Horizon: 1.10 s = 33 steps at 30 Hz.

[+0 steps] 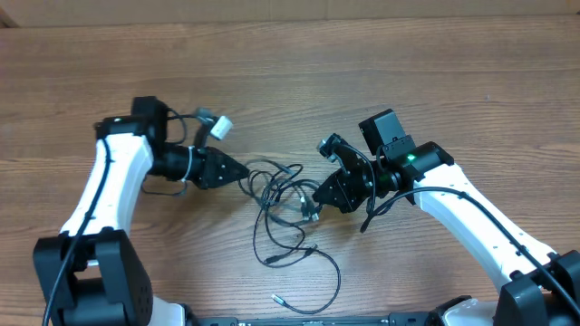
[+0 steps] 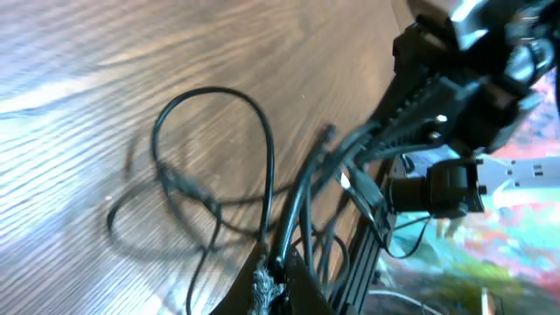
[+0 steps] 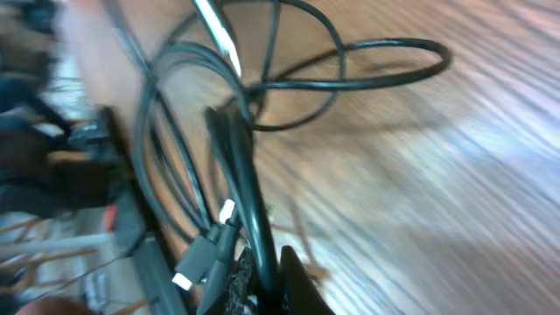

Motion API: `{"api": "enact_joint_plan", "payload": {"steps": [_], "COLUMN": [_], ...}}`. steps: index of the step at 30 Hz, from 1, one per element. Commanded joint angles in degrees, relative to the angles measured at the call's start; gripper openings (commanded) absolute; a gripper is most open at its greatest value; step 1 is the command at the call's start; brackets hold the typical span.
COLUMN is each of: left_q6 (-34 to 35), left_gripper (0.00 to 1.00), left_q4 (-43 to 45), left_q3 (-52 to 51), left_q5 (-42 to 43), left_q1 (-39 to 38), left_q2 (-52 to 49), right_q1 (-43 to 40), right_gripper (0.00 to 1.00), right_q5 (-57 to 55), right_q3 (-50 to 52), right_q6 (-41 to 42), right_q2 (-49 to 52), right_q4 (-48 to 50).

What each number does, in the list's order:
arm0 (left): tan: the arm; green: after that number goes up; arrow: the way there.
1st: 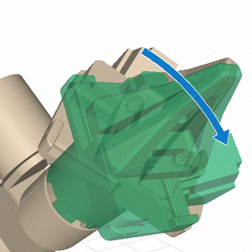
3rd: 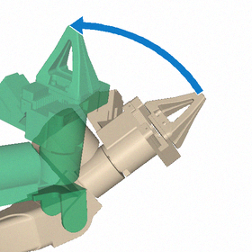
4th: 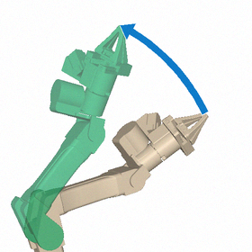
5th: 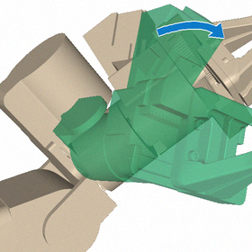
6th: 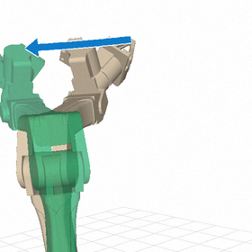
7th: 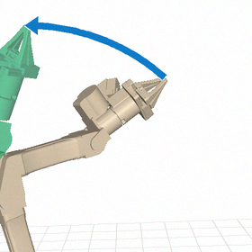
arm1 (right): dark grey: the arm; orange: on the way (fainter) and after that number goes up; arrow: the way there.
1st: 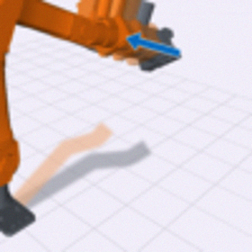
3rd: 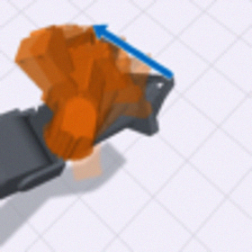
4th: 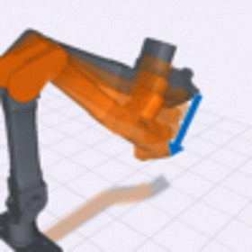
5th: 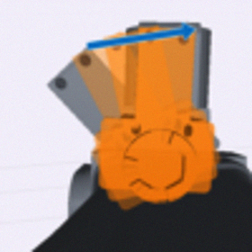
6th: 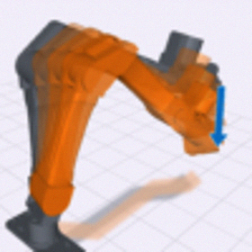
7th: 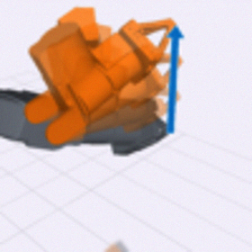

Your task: Untangle cables

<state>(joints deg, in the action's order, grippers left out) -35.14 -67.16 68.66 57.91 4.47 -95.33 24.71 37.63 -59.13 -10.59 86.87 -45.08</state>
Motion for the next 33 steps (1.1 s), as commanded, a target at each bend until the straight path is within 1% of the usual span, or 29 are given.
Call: {"api": "enact_joint_plan", "payload": {"steps": [1, 3, 5, 6, 7, 8, 9, 10, 11, 13, 19, 27, 33], "left_q6": [-0.9, -0.9, -0.9, -0.7, -0.1, 0.9, 1.3, 1.3, 1.3, 1.3, 1.3, 1.3, 1.3], "left_gripper": [0.04, 0.04, 0.04, 0.06, 0.14, 0.29, 0.5, 0.63, 0.65, 0.67, 0.66, 0.6, 0.6], "left_q4": [-0.2, -0.1, 0.2, 0.4, 0.8, 1.0, 1.1, 1.1, 1.1, 1.3, 3.1, 4.4, 4.4], "left_q3": [1.6, 1.6, 1.6, 1.6, 1.6, 1.6, 1.6, 1.6, 1.6, 1.6, 1.6, 1.6, 1.6], "left_q5": [1.2, 2.2, 3.3, 3.4, 3.3, 3.2, 3.2, 3.2, 3.2, 3.2, 2.3, -3.1, -4.6], "left_q1": [1.3, 1.6, 1.7, 1.7, 1.6, 1.6, 1.5, 1.4, 1.2, 0.4, -4.4, -11.1, -12.1], "left_q2": [3.0, 3.7, 4.4, 4.5, 4.5, 4.5, 4.5, 4.5, 4.5, 4.5, 4.5, 4.5, 4.5], "right_q1": [0.0, 0.0, 0.0, 0.0, 0.0, 0.0, 0.0, 0.0, 0.0, 0.0, 0.0, 0.0, 0.0], "right_gripper": [0.04, 0.04, 0.04, 0.04, 0.04, 0.04, 0.04, 0.04, 0.04, 0.04, 0.04, 0.04, 0.04], "right_q5": [-12.7, -16.7, -16.7, -16.0, -14.3, -12.3, -9.4, -6.7, -3.7, 2.1, 12.4, 24.2, 30.9], "right_q3": [-0.5, -0.5, -0.5, -0.5, -0.5, -0.5, -0.5, -0.5, -0.5, -0.5, -0.5, -0.5, -0.5], "right_q6": [4.8, 7.6, 7.8, 7.8, 7.7, 7.3, 7.1, 6.5, 5.2, 2.8, 2.8, 2.6, 2.6], "right_q2": [-0.2, -0.1, -0.1, -0.1, -0.1, -0.1, -0.1, -0.1, -0.1, -0.1, -0.1, -0.1, -0.1], "right_q4": [-0.2, -0.2, -0.1, 0.0, 0.2, 0.5, 1.1, 1.7, 2.3, 3.8, 8.2, 13.9, 17.5]}}
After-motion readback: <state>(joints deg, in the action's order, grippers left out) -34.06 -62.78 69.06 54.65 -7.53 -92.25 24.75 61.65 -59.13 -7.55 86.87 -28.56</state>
